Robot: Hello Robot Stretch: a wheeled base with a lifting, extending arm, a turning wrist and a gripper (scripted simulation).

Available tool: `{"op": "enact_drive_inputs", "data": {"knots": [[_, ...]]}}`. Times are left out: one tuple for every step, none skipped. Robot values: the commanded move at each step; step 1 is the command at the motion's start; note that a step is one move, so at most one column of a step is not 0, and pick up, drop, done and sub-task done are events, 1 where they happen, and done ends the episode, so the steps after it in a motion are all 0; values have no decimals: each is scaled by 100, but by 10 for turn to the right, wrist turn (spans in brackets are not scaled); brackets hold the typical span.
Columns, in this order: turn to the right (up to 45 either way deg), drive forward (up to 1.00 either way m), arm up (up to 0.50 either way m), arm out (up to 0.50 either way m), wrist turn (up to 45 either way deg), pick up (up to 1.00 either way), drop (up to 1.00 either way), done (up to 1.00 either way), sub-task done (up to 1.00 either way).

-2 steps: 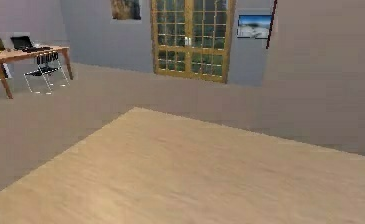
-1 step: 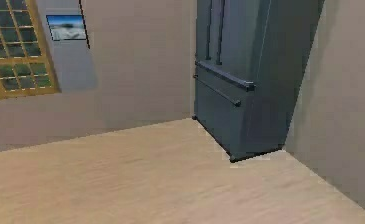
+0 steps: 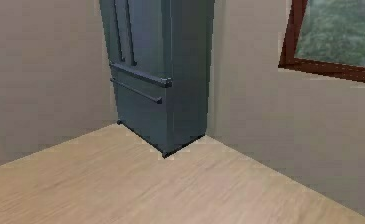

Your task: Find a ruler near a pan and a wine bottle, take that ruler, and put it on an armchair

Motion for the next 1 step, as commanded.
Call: {"op": "enact_drive_inputs", "data": {"knots": [[0, 30, 0, 0, 0, 0, 0, 0, 0]]}}
